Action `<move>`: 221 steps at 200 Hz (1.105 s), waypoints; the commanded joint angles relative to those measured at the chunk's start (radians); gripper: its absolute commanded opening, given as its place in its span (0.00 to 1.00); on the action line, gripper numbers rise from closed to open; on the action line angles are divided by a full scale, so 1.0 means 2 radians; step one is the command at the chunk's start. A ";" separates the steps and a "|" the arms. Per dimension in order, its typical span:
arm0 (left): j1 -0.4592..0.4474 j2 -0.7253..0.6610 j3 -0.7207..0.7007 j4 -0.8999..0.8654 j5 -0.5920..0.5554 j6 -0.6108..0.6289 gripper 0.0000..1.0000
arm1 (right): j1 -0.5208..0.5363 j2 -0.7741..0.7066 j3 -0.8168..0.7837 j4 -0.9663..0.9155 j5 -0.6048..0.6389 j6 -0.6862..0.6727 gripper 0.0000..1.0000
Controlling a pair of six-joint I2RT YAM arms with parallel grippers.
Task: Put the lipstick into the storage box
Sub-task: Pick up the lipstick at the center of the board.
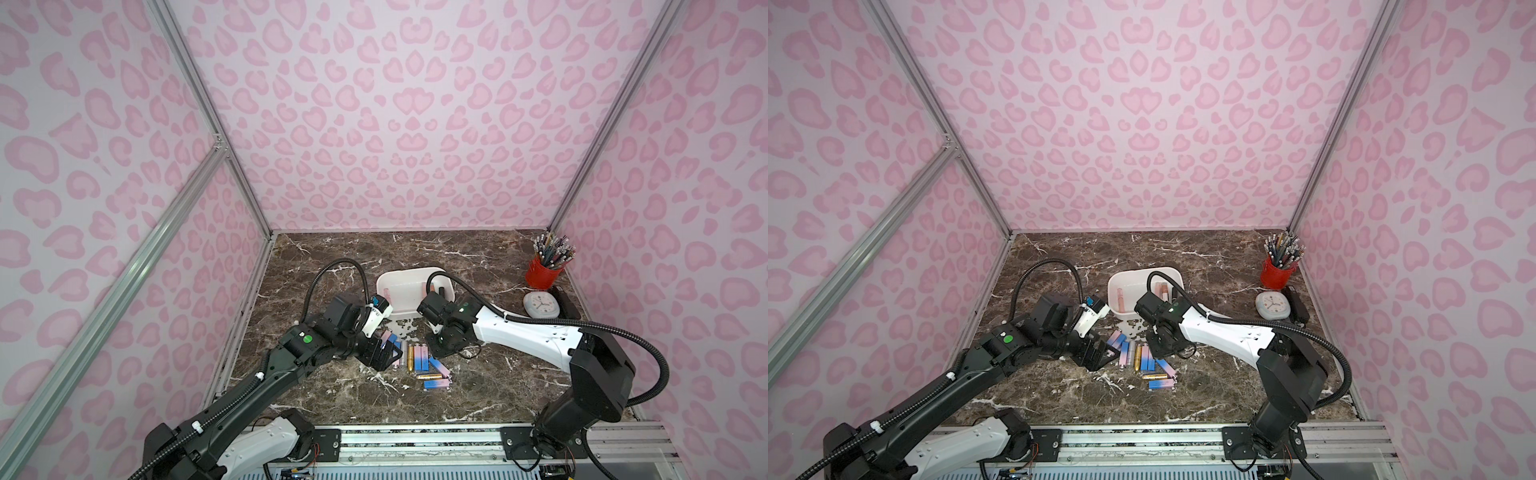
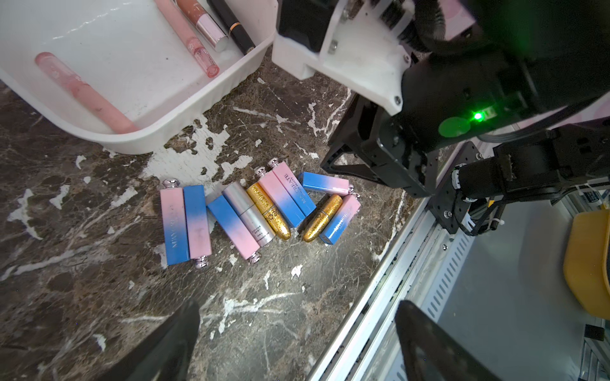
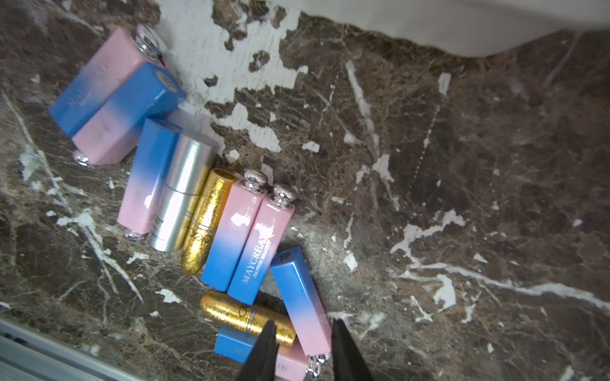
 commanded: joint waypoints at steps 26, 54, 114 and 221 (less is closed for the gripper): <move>0.000 -0.005 0.001 0.008 -0.009 -0.005 0.95 | 0.006 0.008 -0.022 0.021 0.008 0.010 0.32; 0.000 -0.004 0.003 0.006 -0.013 -0.001 0.95 | 0.009 0.018 -0.028 0.029 0.006 0.009 0.32; 0.000 0.002 0.007 0.005 -0.017 0.002 0.95 | 0.009 0.034 -0.041 0.041 -0.004 0.006 0.32; 0.000 0.009 0.016 -0.002 -0.022 0.008 0.95 | 0.009 0.047 -0.050 0.049 -0.008 0.001 0.31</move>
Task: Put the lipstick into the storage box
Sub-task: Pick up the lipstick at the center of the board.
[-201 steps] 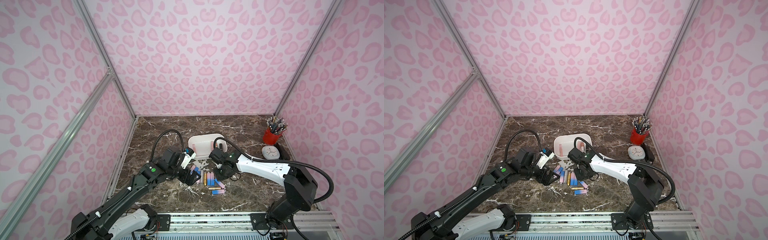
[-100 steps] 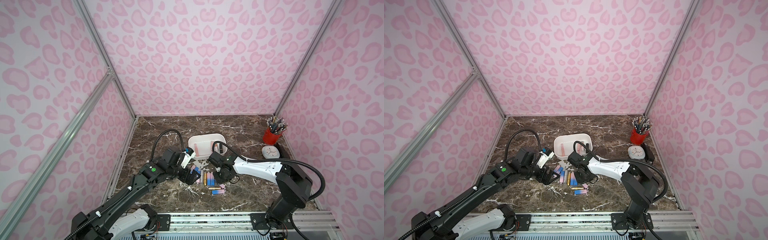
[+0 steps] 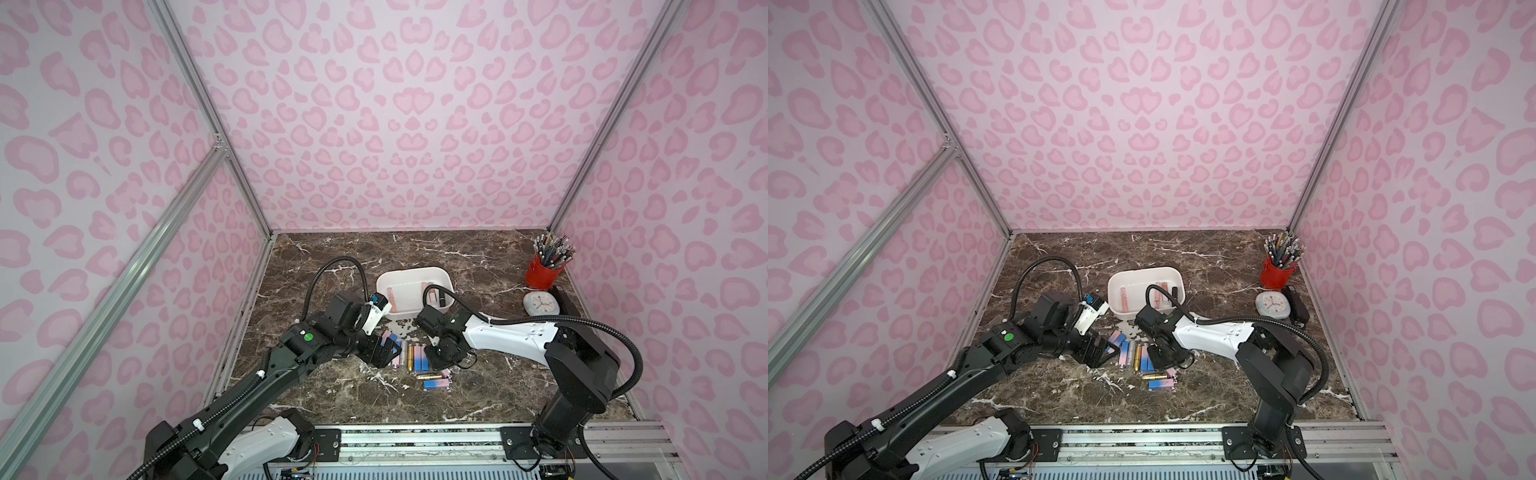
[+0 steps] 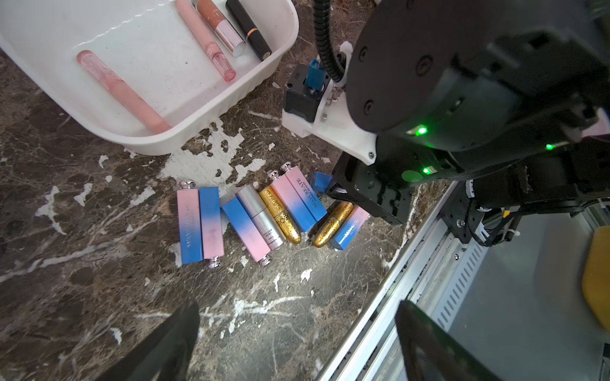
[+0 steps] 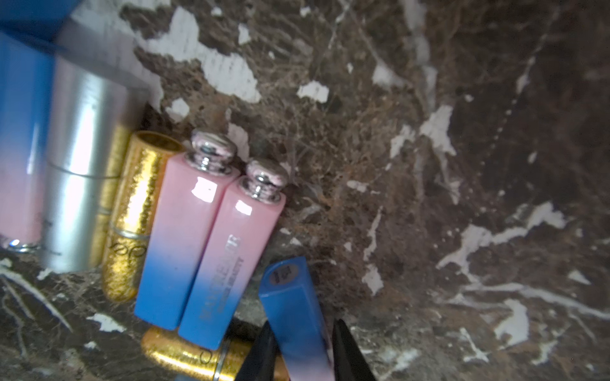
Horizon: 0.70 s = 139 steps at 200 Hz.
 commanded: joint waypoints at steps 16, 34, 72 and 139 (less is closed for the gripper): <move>0.000 0.000 0.005 -0.002 -0.004 0.006 0.95 | 0.000 0.008 -0.002 -0.008 0.017 0.003 0.28; 0.000 -0.002 0.004 -0.001 -0.004 0.007 0.95 | -0.001 0.013 0.002 -0.017 0.032 0.005 0.24; 0.000 -0.008 0.001 -0.001 -0.009 0.007 0.95 | -0.004 0.014 0.013 -0.030 0.051 0.004 0.22; 0.000 -0.012 -0.001 0.003 -0.020 0.008 0.95 | -0.015 -0.002 0.056 -0.072 0.085 -0.007 0.21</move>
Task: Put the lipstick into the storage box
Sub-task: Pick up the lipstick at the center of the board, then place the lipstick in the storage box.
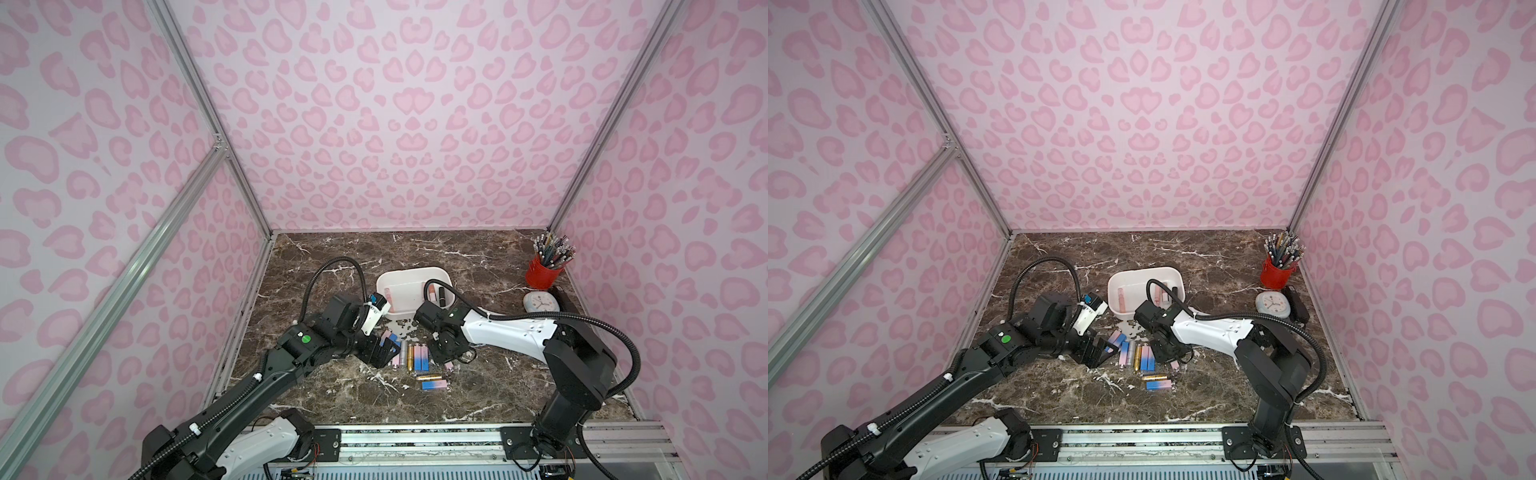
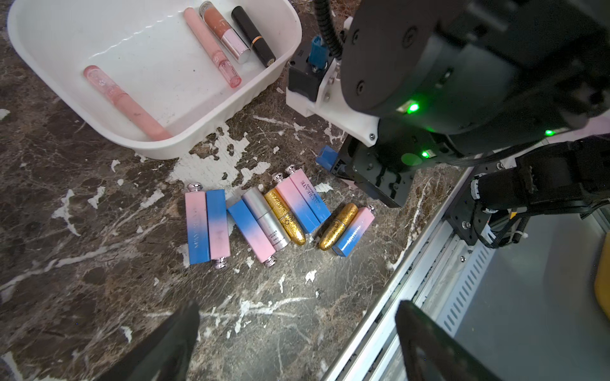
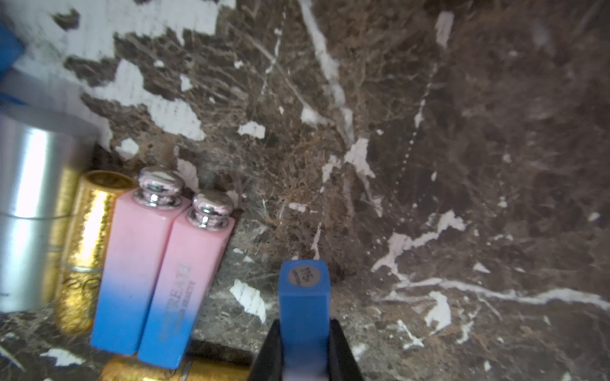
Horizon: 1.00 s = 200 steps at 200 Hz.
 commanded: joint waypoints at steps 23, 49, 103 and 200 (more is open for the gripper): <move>0.000 -0.002 -0.001 0.005 -0.015 0.005 0.95 | -0.005 -0.009 0.056 -0.055 0.035 -0.014 0.21; 0.000 -0.003 -0.006 0.012 -0.016 0.001 0.95 | -0.010 -0.009 0.099 -0.075 0.038 -0.017 0.21; 0.000 0.000 -0.005 0.004 0.014 0.008 0.95 | -0.047 0.039 0.207 -0.078 0.017 -0.041 0.21; -0.003 0.049 0.067 -0.021 -0.004 0.055 0.95 | -0.107 0.263 0.459 -0.089 -0.041 -0.092 0.21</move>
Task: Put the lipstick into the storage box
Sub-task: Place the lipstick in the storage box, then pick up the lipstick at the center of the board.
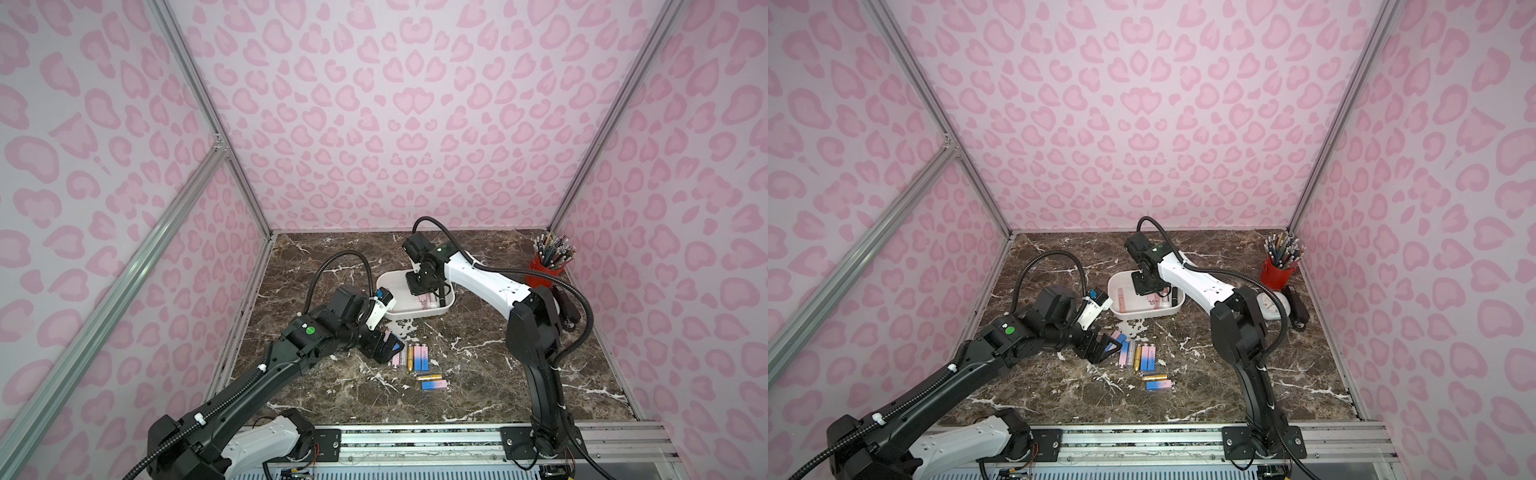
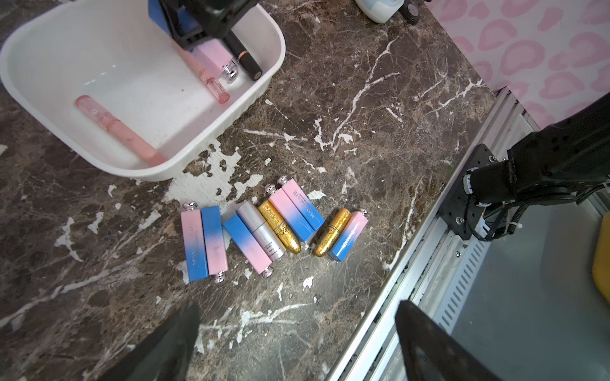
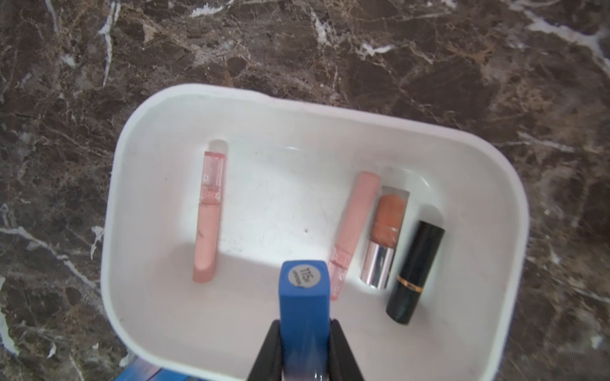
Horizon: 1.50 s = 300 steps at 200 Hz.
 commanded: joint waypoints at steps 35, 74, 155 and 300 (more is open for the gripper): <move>0.000 0.032 0.030 -0.004 -0.022 0.035 0.95 | -0.019 0.085 0.073 -0.012 -0.045 -0.015 0.21; 0.000 0.058 0.049 0.003 -0.016 0.043 0.95 | -0.027 0.112 0.085 -0.007 -0.064 -0.017 0.23; 0.000 0.126 0.097 0.015 0.007 0.062 0.94 | -0.051 0.078 0.072 -0.003 -0.088 -0.020 0.36; -0.001 -0.016 -0.022 0.033 0.035 -0.036 0.94 | 0.044 -0.246 -0.328 0.054 -0.039 0.085 0.38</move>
